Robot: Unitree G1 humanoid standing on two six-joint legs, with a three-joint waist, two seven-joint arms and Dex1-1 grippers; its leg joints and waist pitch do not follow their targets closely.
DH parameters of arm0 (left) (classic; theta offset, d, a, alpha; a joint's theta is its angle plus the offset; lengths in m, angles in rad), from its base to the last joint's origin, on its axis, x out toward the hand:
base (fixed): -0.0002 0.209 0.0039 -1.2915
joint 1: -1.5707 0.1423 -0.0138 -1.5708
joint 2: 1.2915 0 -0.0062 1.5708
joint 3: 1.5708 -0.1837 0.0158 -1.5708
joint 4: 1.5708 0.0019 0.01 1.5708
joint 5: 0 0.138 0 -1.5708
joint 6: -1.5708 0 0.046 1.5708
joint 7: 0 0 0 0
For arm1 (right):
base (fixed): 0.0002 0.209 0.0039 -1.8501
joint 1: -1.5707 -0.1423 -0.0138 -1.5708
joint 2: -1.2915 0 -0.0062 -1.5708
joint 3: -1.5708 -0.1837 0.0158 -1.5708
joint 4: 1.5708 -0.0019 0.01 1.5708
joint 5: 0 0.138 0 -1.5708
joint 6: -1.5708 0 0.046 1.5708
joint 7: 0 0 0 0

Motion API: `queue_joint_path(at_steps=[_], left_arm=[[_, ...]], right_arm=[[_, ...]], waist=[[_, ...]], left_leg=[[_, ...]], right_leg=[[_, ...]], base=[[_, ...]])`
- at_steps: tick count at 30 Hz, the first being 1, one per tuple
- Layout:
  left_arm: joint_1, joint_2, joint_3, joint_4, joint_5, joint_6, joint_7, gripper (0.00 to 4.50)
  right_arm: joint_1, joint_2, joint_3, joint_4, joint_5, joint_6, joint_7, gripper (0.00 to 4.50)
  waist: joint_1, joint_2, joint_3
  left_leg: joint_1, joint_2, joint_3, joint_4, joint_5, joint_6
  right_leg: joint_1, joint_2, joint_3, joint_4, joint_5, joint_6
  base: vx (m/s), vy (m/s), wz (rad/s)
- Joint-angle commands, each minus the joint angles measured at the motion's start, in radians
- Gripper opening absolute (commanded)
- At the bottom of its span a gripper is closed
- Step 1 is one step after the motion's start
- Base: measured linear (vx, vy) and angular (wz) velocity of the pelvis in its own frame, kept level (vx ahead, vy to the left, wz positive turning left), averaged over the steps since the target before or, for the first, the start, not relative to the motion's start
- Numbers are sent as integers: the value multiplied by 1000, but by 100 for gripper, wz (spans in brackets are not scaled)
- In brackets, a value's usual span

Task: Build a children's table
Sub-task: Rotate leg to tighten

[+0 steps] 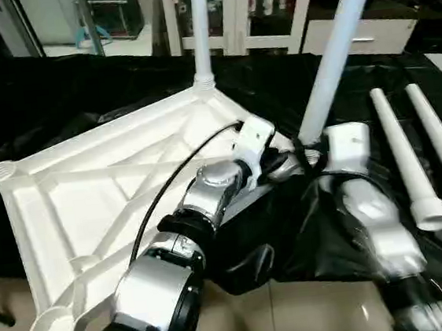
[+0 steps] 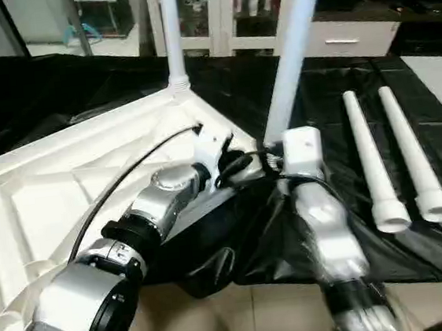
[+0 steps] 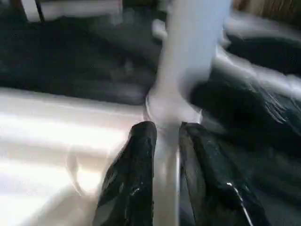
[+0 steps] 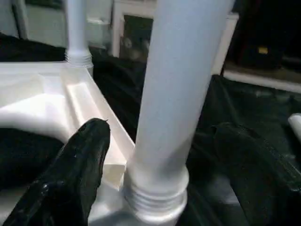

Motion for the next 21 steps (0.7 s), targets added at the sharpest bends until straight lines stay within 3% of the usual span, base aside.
queue_joint_path(at_steps=[1,3,4,5,6,7,8,9,11,12,13,14,15,16,17,19,20,21], left_arm=[[27,50,32,-88,-29,-21,-44,144],[60,100,46,-172,-48,20,-80,154],[73,120,49,-203,-52,35,-90,154],[99,170,56,-270,-46,75,-89,168],[99,170,56,-270,-46,75,-89,181],[140,270,77,-377,-19,146,-68,187],[161,333,98,-423,4,184,-41,191],[163,344,103,-427,9,190,-34,191],[181,469,157,-443,78,239,74,213],[182,515,170,-425,116,244,131,223],[188,571,180,-409,163,240,197,223],[189,577,182,-404,166,239,204,229],[214,705,222,-328,206,234,339,235],[226,736,221,-316,218,237,357,247],[237,763,220,-304,229,240,372,256],[341,881,225,-342,269,333,365,269],[341,881,225,-342,269,333,365,269],[362,894,237,-363,266,366,351,275]], right_arm=[[45,-26,-18,-103,30,59,27,382],[69,-41,-2,-154,36,84,54,382],[78,-47,6,-176,36,93,65,382],[90,-65,31,-206,38,107,102,382],[90,-65,31,-206,38,107,102,382],[110,-97,76,-259,52,141,172,382],[121,-115,100,-285,59,154,209,382],[122,-118,103,-290,59,156,214,382],[140,-140,129,-330,70,185,261,382],[143,-143,132,-337,77,193,270,382],[147,-146,135,-349,82,210,279,382],[147,-146,136,-349,83,213,280,382],[139,-145,152,-346,92,259,300,382],[135,-145,157,-344,91,271,303,382],[132,-145,162,-341,89,281,305,382],[107,-162,200,-322,73,347,335,382],[107,-162,200,-322,73,347,335,382],[103,-165,206,-318,71,364,341,382]], waist=[[6,10,-73],[0,1,-71],[-4,16,-68],[-7,24,-68],[-10,20,-66],[-10,38,-67],[-18,33,-66],[-23,38,-66],[-27,40,-68],[-30,41,-67],[-35,33,-67],[-35,42,-66],[-33,38,-66],[-35,41,-67],[-34,37,-66],[-38,32,-66],[-36,41,-63],[-36,36,-63]], left_leg=[[-2,39,-13,-63,-53,190],[0,39,-11,-66,-91,166],[-2,38,-10,-70,-124,149],[0,38,-11,-69,-147,127],[-3,38,-11,-71,-152,122],[0,37,-14,-71,-154,104],[-10,39,-15,-71,-145,101],[-10,37,-14,-71,-138,98],[-4,38,-15,-70,-143,81],[-7,36,-16,-70,-143,77],[-6,37,-18,-71,-139,69],[-1,37,-18,-71,-133,59],[3,38,-17,-69,-133,55],[1,35,-18,-69,-126,57],[0,37,-21,-72,-119,52],[-1,42,-22,-74,-107,43],[6,45,-20,-77,-116,35],[12,45,-16,-74,-119,33]], right_leg=[[85,-61,48,-50,-145,-222],[86,-59,47,-57,-182,-213],[86,-58,46,-63,-223,-207],[84,-56,45,-63,-255,-196],[85,-56,45,-67,-266,-187],[84,-55,45,-65,-280,-178],[88,-51,46,-60,-247,-175],[86,-49,47,-59,-235,-167],[83,-45,46,-56,-240,-160],[84,-44,46,-56,-241,-152],[84,-41,45,-56,-241,-136],[79,-43,46,-58,-253,-134],[76,-43,47,-57,-248,-140],[75,-38,48,-49,-221,-146],[77,-42,49,-45,-214,-143],[76,-45,52,-37,-205,-149],[68,-47,54,-42,-221,-150],[63,-46,56,-47,-218,-154]], base=[[0,0,0],[0,0,0],[0,0,0],[0,0,0],[0,0,0],[0,0,0],[0,0,0],[0,0,0],[0,0,0],[0,0,0],[0,0,0],[0,0,0],[0,0,0],[0,0,0],[0,0,0],[0,0,0],[0,0,0],[0,0,0]])
